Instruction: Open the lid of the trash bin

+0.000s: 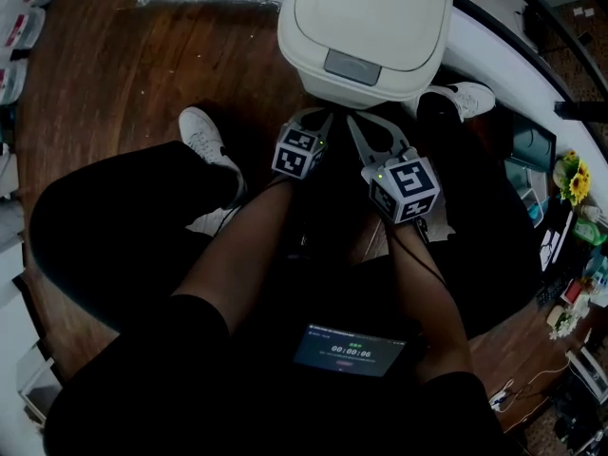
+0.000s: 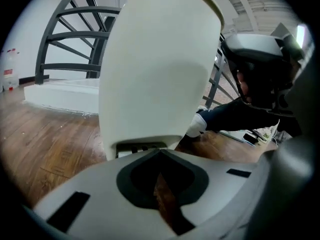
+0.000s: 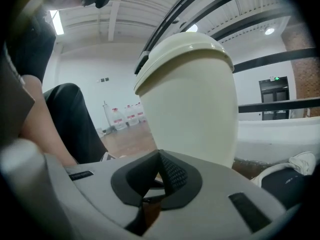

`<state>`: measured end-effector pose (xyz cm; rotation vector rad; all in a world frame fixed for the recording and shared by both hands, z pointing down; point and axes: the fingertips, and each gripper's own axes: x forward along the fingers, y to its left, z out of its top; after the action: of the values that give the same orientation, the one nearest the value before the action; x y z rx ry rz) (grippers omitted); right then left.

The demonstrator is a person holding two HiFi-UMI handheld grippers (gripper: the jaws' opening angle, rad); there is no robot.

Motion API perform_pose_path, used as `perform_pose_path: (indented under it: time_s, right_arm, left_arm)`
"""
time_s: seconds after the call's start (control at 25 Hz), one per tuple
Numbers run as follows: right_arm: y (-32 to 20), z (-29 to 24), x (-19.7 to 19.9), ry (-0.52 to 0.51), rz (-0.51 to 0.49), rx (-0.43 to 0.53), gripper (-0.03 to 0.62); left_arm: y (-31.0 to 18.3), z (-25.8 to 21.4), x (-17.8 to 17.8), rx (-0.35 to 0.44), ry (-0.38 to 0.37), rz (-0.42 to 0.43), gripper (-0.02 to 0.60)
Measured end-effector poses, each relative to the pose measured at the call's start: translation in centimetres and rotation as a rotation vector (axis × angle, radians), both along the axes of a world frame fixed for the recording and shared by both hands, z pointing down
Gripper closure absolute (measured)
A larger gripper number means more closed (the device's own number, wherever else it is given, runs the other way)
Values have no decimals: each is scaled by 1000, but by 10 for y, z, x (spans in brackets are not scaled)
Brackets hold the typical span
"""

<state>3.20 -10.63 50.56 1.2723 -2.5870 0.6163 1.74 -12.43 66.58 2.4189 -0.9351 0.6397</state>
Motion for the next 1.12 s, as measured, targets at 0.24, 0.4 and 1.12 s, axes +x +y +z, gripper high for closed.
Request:
perform_pose_path:
  time_s: [0.24,0.4,1.12]
  right_arm:
    - [-12,0,0,26,-47,-24,574]
    - [-19,6,0,-1,-70,-44,574]
    - [-31,16,7,55,-170,-81,574]
  left_arm:
    - [-12,18,6,-37,-64,46,558]
    - [-26,32,3,-56,-76,8,558]
    - [-45,64,16,-200,-167,-30,558]
